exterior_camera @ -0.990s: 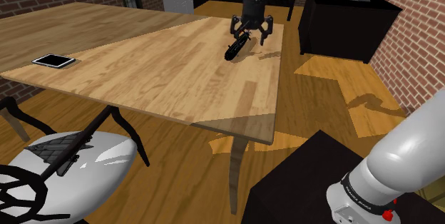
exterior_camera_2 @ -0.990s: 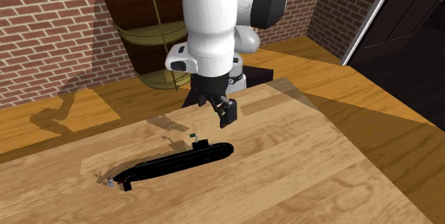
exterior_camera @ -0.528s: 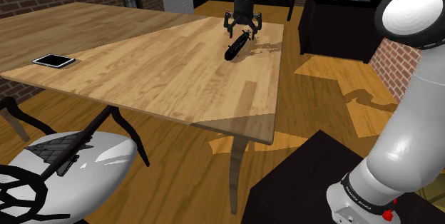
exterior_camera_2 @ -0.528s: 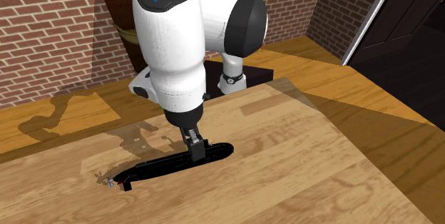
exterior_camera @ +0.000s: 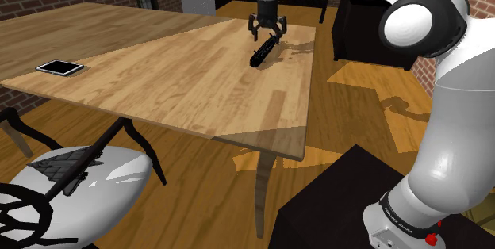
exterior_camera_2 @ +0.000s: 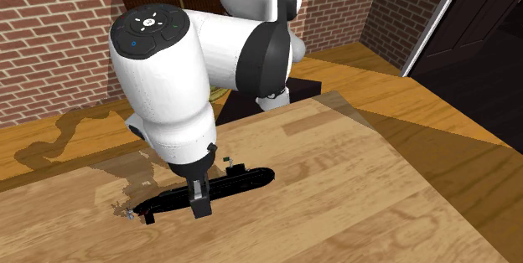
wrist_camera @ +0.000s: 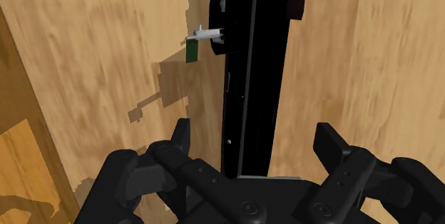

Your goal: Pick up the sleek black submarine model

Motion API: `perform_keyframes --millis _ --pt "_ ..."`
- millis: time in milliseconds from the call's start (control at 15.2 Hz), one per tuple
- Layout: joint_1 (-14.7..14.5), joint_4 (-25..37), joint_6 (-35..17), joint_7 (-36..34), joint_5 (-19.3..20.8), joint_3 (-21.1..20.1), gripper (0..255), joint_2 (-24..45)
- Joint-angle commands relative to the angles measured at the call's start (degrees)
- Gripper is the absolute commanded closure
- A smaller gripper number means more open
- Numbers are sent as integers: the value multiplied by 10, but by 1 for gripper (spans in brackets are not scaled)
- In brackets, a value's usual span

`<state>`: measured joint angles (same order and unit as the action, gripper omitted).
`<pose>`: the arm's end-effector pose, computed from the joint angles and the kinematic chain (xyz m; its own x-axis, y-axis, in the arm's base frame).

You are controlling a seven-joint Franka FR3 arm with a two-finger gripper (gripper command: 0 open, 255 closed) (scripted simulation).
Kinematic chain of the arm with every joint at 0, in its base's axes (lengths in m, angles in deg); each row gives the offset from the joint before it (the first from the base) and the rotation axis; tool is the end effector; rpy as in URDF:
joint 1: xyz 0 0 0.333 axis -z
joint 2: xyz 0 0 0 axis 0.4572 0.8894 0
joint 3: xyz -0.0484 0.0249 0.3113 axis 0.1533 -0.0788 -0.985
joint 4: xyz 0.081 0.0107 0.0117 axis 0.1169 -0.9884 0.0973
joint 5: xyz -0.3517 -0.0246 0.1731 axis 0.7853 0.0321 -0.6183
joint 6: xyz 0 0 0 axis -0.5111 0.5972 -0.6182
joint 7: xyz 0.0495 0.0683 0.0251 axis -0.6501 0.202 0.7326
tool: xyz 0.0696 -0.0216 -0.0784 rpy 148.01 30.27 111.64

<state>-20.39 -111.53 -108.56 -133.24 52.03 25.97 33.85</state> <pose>0.6771 -0.0162 0.5515 0.5055 -0.8609 0.0576 -0.8628 -0.5042 0.0358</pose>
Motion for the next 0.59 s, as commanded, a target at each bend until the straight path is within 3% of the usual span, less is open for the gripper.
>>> perform_keyframes --millis 0,264,330,528 --pt "2 -23 -18 -2 -1 0 0 -5" --pt "3 -49 -40 -3 -1 0 0 -9" --pt "3 -51 -41 -3 -1 0 255 -10" --pt "3 -51 -41 -3 -1 0 255 -10"
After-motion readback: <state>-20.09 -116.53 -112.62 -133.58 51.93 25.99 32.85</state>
